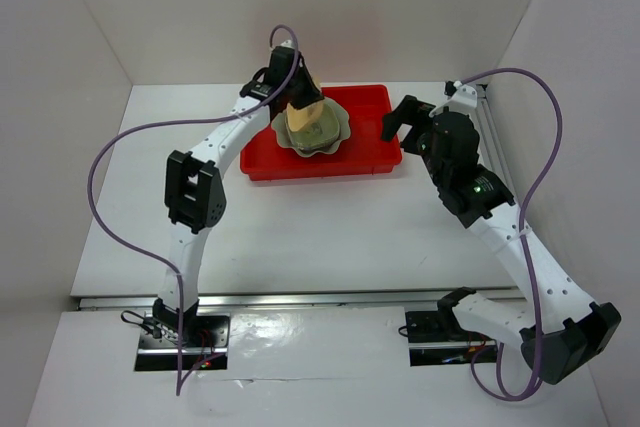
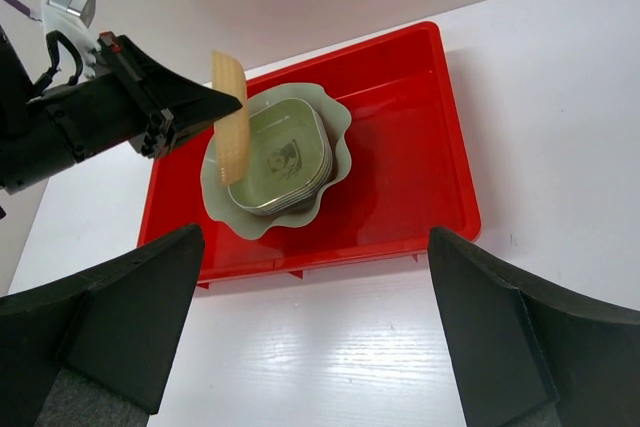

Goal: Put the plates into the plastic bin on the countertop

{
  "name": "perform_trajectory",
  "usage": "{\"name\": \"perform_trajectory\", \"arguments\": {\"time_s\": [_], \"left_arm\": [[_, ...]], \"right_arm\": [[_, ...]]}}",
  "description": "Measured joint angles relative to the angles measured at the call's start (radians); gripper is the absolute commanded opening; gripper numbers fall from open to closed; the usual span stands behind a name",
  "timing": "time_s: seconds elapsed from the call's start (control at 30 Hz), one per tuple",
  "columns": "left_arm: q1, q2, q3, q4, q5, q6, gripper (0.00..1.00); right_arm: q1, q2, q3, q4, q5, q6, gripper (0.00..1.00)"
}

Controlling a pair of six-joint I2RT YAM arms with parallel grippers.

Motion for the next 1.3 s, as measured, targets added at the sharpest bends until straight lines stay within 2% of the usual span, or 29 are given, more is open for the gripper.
{"name": "perform_trajectory", "arguments": {"time_s": [0.03,0.1,0.2,0.27,0.3,0.33,0.43,0.5,0.8,0.87,0.9,0.93,1.0,1.13,1.3], "left_arm": [[0.0,0.001,0.0,0.0,0.0,-0.003,0.27],[-0.003,0.003,-0.001,0.003,0.0,-0.009,0.38],[-0.009,0.003,-0.011,0.008,-0.012,-0.011,0.44],[-0.018,0.001,-0.027,0.014,-0.029,-0.007,0.56],[-0.022,-0.001,-0.032,0.014,-0.035,-0.006,0.66],[-0.026,-0.003,-0.038,0.013,-0.039,-0.005,0.68],[-0.039,-0.018,-0.046,0.01,-0.056,-0.008,0.66],[-0.051,-0.05,-0.066,0.003,-0.091,-0.003,0.76],[-0.074,-0.215,-0.09,0.0,-0.205,0.024,0.77],[-0.074,-0.258,-0.113,-0.002,-0.224,0.033,0.84],[-0.075,-0.282,-0.123,-0.005,-0.234,0.051,0.96],[-0.076,-0.304,-0.127,-0.011,-0.246,0.069,1.0],[-0.079,-0.355,-0.137,-0.034,-0.278,0.1,1.0],[-0.087,-0.517,-0.169,-0.135,-0.357,0.153,1.0],[-0.092,-0.911,-0.423,-0.229,-0.43,0.194,1.0]], "right_arm": [[0.0,0.0,0.0,0.0,0.0,0.0,1.0],[0.0,0.0,0.0,0.0,0.0,0.0,1.0],[-0.004,0.0,0.0,-0.001,0.0,0.0,1.0],[-0.004,0.0,0.0,-0.001,0.0,0.0,1.0],[-0.004,0.0,0.0,-0.001,0.0,0.0,1.0],[-0.004,0.0,0.0,-0.001,-0.001,0.0,1.0],[-0.004,0.0,0.0,-0.001,-0.003,0.0,1.0],[-0.004,0.0,0.0,-0.001,-0.004,0.0,1.0],[-0.004,0.0,0.0,-0.001,-0.021,0.0,1.0],[-0.004,0.001,0.0,-0.001,-0.025,0.0,1.0],[-0.006,0.003,0.0,-0.002,-0.027,0.0,1.0],[-0.009,0.005,0.0,-0.004,-0.028,-0.001,1.0],[-0.011,0.012,0.001,-0.013,-0.029,-0.005,1.0],[-0.014,0.01,0.012,-0.069,-0.019,-0.043,1.0],[-0.014,-0.039,0.046,-0.146,0.001,-0.097,1.0]]}}
